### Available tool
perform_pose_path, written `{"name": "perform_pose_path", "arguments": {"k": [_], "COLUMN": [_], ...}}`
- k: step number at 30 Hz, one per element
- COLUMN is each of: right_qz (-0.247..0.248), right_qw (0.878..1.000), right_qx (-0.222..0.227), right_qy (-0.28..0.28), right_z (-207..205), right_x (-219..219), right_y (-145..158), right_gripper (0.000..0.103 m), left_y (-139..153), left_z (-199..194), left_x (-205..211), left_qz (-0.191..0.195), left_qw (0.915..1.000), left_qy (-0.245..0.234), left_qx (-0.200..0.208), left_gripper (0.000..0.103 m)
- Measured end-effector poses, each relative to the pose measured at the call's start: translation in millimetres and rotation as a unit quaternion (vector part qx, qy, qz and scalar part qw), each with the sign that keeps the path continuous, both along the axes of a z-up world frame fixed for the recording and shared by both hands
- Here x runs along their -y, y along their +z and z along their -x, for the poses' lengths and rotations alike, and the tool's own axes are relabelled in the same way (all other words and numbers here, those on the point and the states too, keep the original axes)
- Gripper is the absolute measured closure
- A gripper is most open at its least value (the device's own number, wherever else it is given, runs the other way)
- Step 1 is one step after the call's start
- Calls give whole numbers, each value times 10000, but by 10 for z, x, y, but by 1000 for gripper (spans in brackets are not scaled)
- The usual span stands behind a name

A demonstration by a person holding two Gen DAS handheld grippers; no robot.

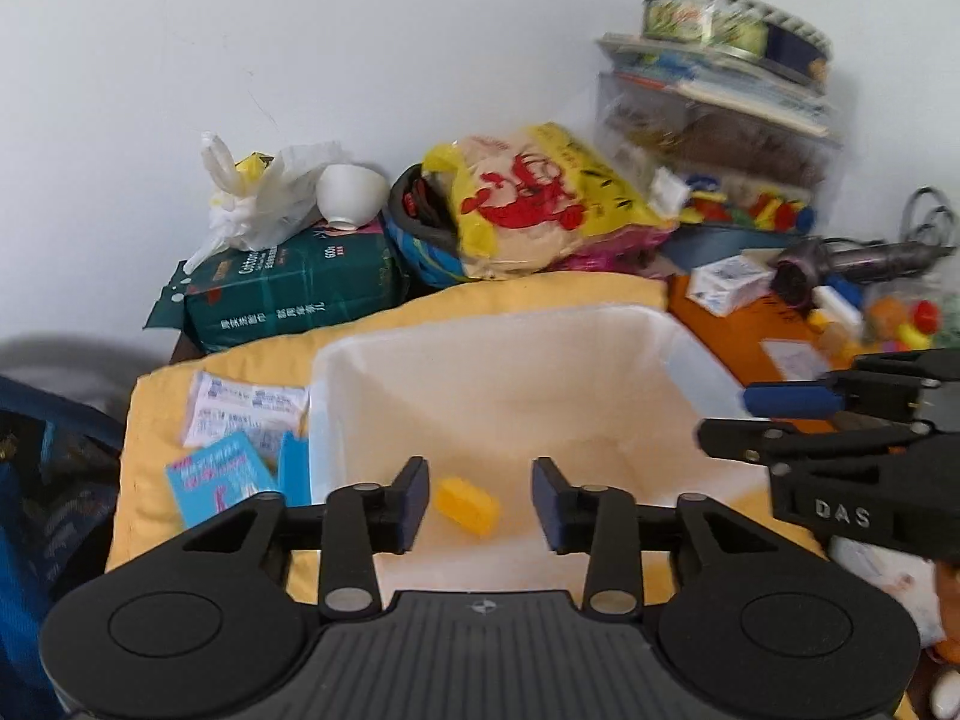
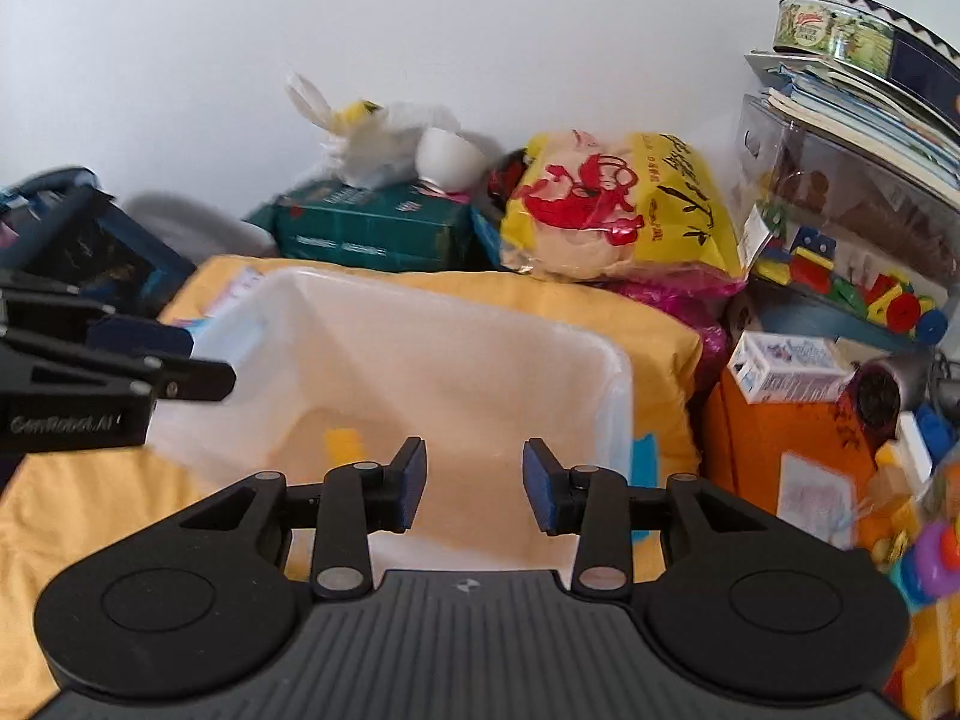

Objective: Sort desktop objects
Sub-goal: 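Lift both yellow bricks over the white bin and open both tools, then grasp the blue airplane disc with the left tool while the right tool grasps the green brick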

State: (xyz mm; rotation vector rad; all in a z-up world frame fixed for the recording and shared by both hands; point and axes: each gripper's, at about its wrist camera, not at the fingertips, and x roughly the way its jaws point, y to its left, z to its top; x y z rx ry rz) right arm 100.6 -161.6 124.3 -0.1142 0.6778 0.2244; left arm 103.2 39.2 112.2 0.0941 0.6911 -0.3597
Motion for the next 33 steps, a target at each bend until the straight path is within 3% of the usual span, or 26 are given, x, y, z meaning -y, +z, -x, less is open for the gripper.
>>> {"name": "perform_pose_path", "arguments": {"k": [5,11,15,21,24,28,33], "right_qz": [-54,40,-181,108,120,283,388], "right_qw": [9994,9976,9950,9958,9950,9950,9937], "right_qx": [96,-554,-930,-779,-852,-706,-697], "right_qy": [318,421,304,465,515,639,787], "right_z": [515,878,1042,1235,1298,1412,1464], "right_x": [-99,-271,-292,-402,-443,-484,-501], "right_y": [-141,-680,-934,-1025,-1081,-1072,-1100], "right_gripper": [54,54,54,54,54,54,54], "left_y": [-272,-746,-988,-1076,-1111,-1191,-1251], "left_z": [701,1188,1344,1443,1451,1470,1540], "left_x": [-68,-48,-105,-195,-225,-211,-216], "left_qz": [-188,-485,-548,-662,-462,-590,-653], "left_qw": [9996,9988,9977,9969,9973,9945,9933], "left_qy": [31,-90,-17,119,126,-57,-95], "left_qx": [219,2,-386,-417,-563,-861,-952], "left_gripper": [43,43,43,43,43,43,53]}}
